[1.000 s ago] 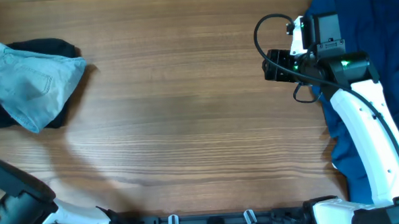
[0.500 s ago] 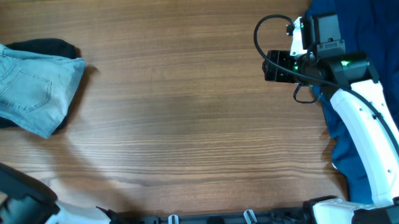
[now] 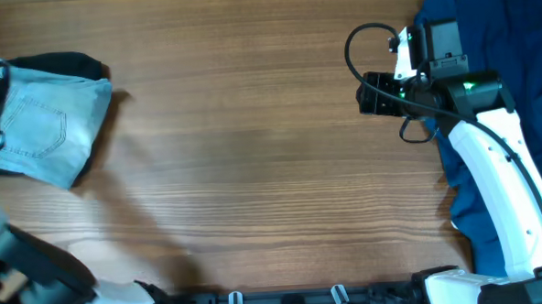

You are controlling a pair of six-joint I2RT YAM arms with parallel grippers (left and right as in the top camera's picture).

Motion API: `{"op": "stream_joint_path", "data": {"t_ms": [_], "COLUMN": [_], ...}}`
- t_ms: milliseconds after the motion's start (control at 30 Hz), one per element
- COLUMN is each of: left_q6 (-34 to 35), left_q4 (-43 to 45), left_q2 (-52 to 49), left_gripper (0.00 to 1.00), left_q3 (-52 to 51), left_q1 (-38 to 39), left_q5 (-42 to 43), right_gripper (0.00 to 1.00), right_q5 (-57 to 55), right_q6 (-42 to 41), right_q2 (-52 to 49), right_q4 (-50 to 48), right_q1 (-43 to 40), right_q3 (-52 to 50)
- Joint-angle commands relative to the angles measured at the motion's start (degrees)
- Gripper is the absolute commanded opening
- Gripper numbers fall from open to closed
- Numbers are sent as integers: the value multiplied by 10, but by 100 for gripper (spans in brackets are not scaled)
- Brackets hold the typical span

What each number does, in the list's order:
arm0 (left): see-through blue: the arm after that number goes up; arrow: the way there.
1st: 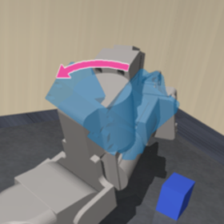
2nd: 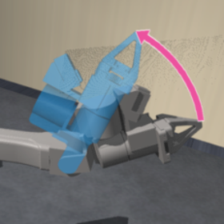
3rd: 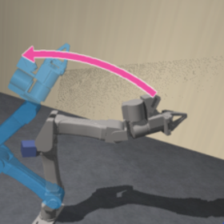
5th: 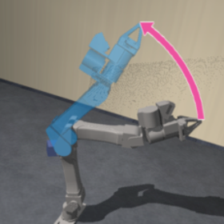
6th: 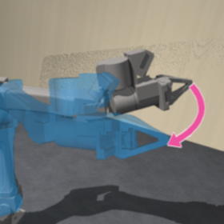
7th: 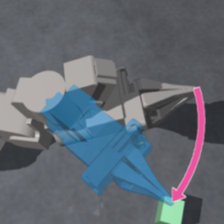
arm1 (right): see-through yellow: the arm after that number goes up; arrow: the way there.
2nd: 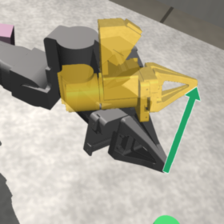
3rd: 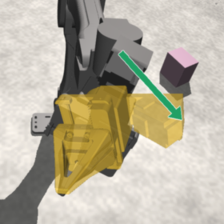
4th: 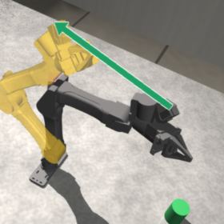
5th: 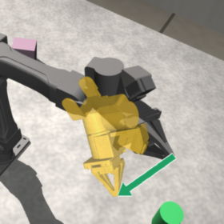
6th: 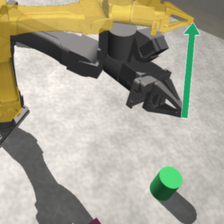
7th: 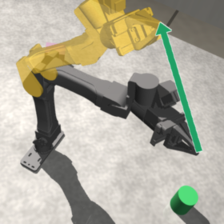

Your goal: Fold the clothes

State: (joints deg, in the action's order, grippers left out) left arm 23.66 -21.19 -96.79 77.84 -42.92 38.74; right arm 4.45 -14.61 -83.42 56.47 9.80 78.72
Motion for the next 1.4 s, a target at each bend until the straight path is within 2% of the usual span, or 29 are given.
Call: {"op": "stream_joint_path", "data": {"t_ms": [0, 100, 200, 267, 433, 533, 567, 667, 767, 900, 933, 967, 1067, 1167, 1367], "left_q6": [-10, -9, 1, 26, 25, 26, 27, 105, 142, 120, 77, 66, 64, 68, 121], "left_q4": [-163, -296, -305, -283, -183, -188, -191, -210, -211, -183, -163, -156, -149, -150, -163], "left_q2": [17, -5, -17, -19, -42, -59, -64, -66, -66, -64, -60, -53, -25, -1, 8], "left_gripper": [100, 100, 100, 100, 100, 100, 96, 95, 97, 99, 98, 97, 97, 93, 89], "left_q3": [-2, -14, -61, -93, -134, -134, -134, -134, -134, -134, -133, -133, -133, -133, -133], "left_q1": [73, 118, 118, 95, 44, 44, 44, 31, 5, -27, -33, -35, -36, -39, -39], "left_q5": [-80, -303, -370, -374, -371, -371, -377, -444, -443, -351, -287, -258, -255, -276, -399], "right_gripper": [86, 88, 89, 90, 89, 89, 90, 90, 90, 90, 90, 90, 90, 91, 92], "right_q5": [-2, -2, -2, -2, -2, -2, -2, -2, -2, -2, -3, -3, -3, -3, -2], "right_q6": [11, 12, 26, 27, 26, 26, 27, 26, 26, 26, 27, 26, 27, 26, 26], "right_q2": [-6, -6, -6, -6, -6, -6, -6, -6, -6, -6, -6, -6, -6, -10, -35], "right_q4": [4, 6, 13, 19, 32, 39, 43, 45, 45, 42, 41, 40, 40, 27, 24], "right_q1": [-2, -2, -2, -2, -2, -2, -2, -2, -2, -2, -2, -2, -2, -2, -2], "right_q3": [-5, -5, -5, -5, -5, -5, -5, -5, -5, -5, -5, -5, -5, -5, -5]}}
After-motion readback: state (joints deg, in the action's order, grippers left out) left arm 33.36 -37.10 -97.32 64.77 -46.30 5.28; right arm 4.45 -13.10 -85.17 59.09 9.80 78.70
